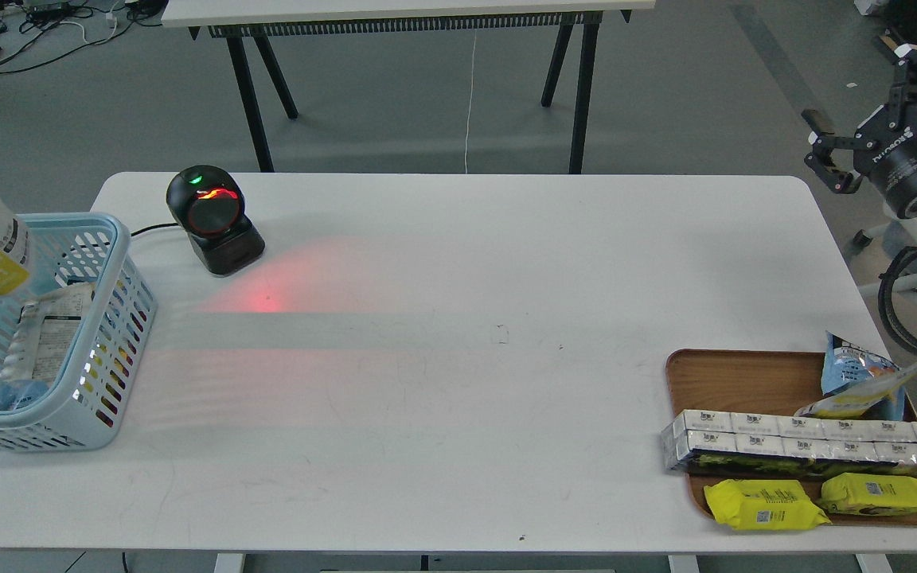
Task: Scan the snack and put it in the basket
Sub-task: 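Lower the pouch into the blue basket and release it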
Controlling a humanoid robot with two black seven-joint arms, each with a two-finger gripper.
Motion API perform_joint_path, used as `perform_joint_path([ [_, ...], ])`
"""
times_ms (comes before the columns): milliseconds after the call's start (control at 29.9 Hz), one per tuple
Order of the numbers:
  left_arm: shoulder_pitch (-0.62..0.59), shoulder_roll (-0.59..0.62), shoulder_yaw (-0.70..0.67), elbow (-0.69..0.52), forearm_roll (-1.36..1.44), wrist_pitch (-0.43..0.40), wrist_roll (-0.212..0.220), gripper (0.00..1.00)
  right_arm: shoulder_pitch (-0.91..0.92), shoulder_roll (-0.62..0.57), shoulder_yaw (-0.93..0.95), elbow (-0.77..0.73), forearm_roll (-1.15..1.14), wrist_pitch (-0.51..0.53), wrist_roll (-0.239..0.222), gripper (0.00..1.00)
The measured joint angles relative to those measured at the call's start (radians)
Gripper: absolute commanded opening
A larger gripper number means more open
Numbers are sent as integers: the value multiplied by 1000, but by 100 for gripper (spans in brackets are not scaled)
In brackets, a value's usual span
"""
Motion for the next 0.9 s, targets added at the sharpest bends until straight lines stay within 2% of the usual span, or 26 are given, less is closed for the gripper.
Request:
perform_joint_path([
  [234,153,0,-98,-1,1,7,0,1,2,3,4,0,0,0,0,98],
  [401,332,-20,-265,7,1,2,0,3,3,3,5,0,0,0,0,98],
  [535,496,-56,-407,16,7,-2,0,10,3,3,5,0,0,0,0,98],
  [601,554,-62,-470,23,10,-4,0,18,2,2,4,0,0,0,0,98],
  [702,590,-59,-534,25,11,-10,0,38,2,2,4,0,0,0,0,99],
  [802,592,-54,-574,27,11,-16,0,60,2,1,3,2,0,0,0,99],
  [869,586,-51,-625,33,3,-18,0,79,2,1,3,4,0,0,0,99],
  [902,584,-48,-670,41,-2,-19,0,81,2,1,3,5,0,0,0,99],
])
